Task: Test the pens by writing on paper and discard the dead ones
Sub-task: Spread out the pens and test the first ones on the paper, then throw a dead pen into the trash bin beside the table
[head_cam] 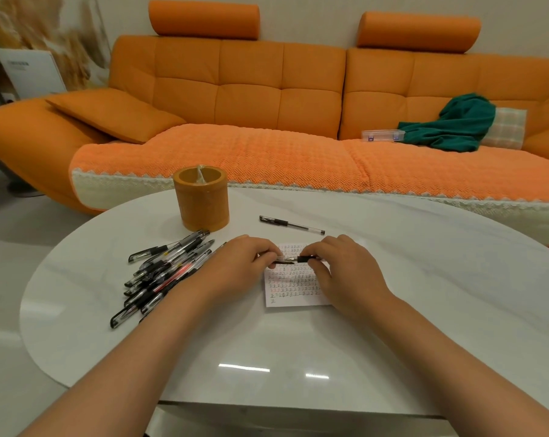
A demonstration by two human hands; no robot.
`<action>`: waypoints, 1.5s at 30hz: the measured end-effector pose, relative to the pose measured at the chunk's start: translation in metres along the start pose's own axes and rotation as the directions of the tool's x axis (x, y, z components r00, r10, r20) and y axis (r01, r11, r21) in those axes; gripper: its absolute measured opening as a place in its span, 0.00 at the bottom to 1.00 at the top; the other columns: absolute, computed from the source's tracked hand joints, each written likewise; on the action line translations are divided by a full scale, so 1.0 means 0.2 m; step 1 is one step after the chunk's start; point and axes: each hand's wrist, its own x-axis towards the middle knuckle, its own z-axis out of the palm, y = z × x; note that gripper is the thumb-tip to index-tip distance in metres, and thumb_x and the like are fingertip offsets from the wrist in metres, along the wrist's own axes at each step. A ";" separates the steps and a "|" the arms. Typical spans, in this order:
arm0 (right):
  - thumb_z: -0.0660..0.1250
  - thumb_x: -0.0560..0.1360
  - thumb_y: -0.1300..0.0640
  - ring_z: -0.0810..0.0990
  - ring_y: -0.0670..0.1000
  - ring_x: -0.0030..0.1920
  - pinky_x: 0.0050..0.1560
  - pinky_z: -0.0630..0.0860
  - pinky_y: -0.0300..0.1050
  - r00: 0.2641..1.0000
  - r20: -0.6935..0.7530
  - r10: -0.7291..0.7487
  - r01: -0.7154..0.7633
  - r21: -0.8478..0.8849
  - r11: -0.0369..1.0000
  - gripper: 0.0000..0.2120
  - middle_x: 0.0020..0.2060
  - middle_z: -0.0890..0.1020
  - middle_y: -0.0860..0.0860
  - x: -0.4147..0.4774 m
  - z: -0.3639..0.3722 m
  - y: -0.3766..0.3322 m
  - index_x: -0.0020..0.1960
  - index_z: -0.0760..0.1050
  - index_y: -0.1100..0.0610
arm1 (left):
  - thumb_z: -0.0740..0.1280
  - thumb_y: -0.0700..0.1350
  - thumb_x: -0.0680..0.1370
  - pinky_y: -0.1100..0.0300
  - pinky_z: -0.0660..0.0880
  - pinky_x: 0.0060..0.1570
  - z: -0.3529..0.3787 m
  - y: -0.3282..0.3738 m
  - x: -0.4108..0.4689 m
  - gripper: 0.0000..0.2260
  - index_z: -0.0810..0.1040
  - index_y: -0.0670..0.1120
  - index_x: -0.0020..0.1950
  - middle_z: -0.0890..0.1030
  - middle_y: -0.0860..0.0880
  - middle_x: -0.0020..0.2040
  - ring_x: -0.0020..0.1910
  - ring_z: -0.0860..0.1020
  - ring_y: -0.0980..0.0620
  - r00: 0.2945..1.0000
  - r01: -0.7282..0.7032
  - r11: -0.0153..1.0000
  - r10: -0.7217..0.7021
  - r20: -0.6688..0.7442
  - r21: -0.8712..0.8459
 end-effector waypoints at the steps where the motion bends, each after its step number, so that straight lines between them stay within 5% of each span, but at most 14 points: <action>1: 0.65 0.80 0.55 0.75 0.49 0.50 0.48 0.72 0.47 1.000 0.016 -0.015 0.015 0.013 1.000 0.10 0.48 0.82 0.43 0.00 0.01 0.00 0.58 0.81 0.46 | 0.61 0.48 0.83 0.58 0.72 0.45 0.00 0.01 -0.01 0.10 0.81 0.60 0.53 0.80 0.60 0.46 0.47 0.76 0.56 1.000 -0.002 1.000 0.002 0.020 -0.003; 5: 0.64 0.80 0.54 0.74 0.49 0.50 0.49 0.72 0.47 0.998 0.052 -0.041 0.040 0.034 0.999 0.10 0.48 0.81 0.43 -0.01 0.01 -0.02 0.58 0.80 0.46 | 0.62 0.48 0.82 0.63 0.73 0.42 0.01 0.05 -0.03 0.09 0.81 0.59 0.48 0.80 0.62 0.44 0.44 0.78 0.55 0.998 -0.005 1.000 0.006 0.069 -0.023; 10: 0.60 0.80 0.46 0.74 0.48 0.50 0.49 0.70 0.45 0.988 0.108 -0.108 0.109 -0.007 0.994 0.11 0.49 0.79 0.42 -0.03 0.00 -0.03 0.59 0.77 0.47 | 0.67 0.53 0.80 0.54 0.77 0.46 -0.03 0.03 -0.02 0.07 0.83 0.56 0.47 0.84 0.57 0.43 0.43 0.80 0.55 0.994 0.038 0.999 -0.034 0.103 -0.033; 15: 0.52 0.70 0.27 0.67 0.48 0.32 0.32 0.58 0.46 0.993 0.105 -0.060 0.078 -0.174 0.982 0.26 0.28 0.70 0.46 -0.05 0.03 -0.06 0.34 0.66 0.50 | 0.68 0.54 0.79 0.46 0.79 0.49 0.03 0.08 -0.04 0.08 0.85 0.54 0.44 0.84 0.54 0.40 0.43 0.82 0.52 0.987 0.019 0.993 0.000 0.164 -0.116; 22: 0.61 0.68 0.35 0.60 0.50 0.22 0.25 0.54 0.42 0.994 0.029 -0.103 0.107 -0.251 0.962 0.27 0.17 0.61 0.52 -0.06 0.00 -0.03 0.26 0.60 0.56 | 0.72 0.50 0.76 0.47 0.80 0.49 0.06 0.17 -0.07 0.06 0.88 0.52 0.42 0.86 0.47 0.41 0.47 0.83 0.44 0.982 0.079 0.950 -0.021 0.189 -0.303; 28: 0.55 0.73 0.31 0.72 0.49 0.28 0.29 0.63 0.44 0.995 0.070 -0.074 0.085 -0.165 0.983 0.25 0.25 0.73 0.49 -0.10 -0.06 0.05 0.33 0.68 0.52 | 0.68 0.50 0.79 0.54 0.72 0.41 0.09 0.22 -0.06 0.12 0.85 0.47 0.39 0.82 0.43 0.38 0.37 0.76 0.52 0.980 0.051 0.943 0.017 0.199 -0.328; 31: 0.56 0.78 0.33 0.76 0.47 0.37 0.33 0.66 0.43 0.991 0.130 0.025 -0.014 -0.090 0.996 0.19 0.36 0.78 0.44 -0.14 -0.15 0.11 0.47 0.72 0.48 | 0.65 0.49 0.81 0.56 0.75 0.47 0.14 0.28 -0.06 0.10 0.85 0.52 0.45 0.84 0.55 0.42 0.43 0.79 0.54 0.990 0.016 0.943 0.032 0.138 -0.333; 35: 0.58 0.83 0.46 0.75 0.50 0.42 0.41 0.72 0.47 0.978 0.162 0.128 -0.132 0.012 0.991 0.10 0.48 0.72 0.45 -0.26 -0.27 0.28 0.59 0.74 0.47 | 0.65 0.48 0.80 0.62 0.73 0.49 0.28 0.43 -0.01 0.09 0.83 0.56 0.55 0.84 0.59 0.48 0.49 0.78 0.62 0.997 -0.048 0.943 0.065 0.041 -0.330; 38: 0.60 0.83 0.50 0.76 0.52 0.45 0.46 0.75 0.49 0.970 0.127 0.207 -0.214 0.046 0.976 0.09 0.51 0.72 0.48 -0.37 -0.39 0.44 0.61 0.75 0.49 | 0.64 0.49 0.81 0.68 0.69 0.47 0.42 0.61 0.04 0.10 0.81 0.57 0.60 0.82 0.61 0.52 0.52 0.77 0.66 0.991 -0.123 0.957 0.132 0.017 -0.264; 45: 0.67 0.79 0.47 0.76 0.48 0.47 0.45 0.73 0.46 0.897 -0.057 0.438 -0.442 -0.112 0.890 0.08 0.46 0.78 0.44 -0.74 -0.75 0.80 0.57 0.78 0.46 | 0.63 0.50 0.81 0.60 0.71 0.60 0.82 1.08 0.16 0.17 0.72 0.54 0.71 0.77 0.56 0.65 0.60 0.75 0.57 0.938 -0.263 0.957 0.283 0.202 -0.119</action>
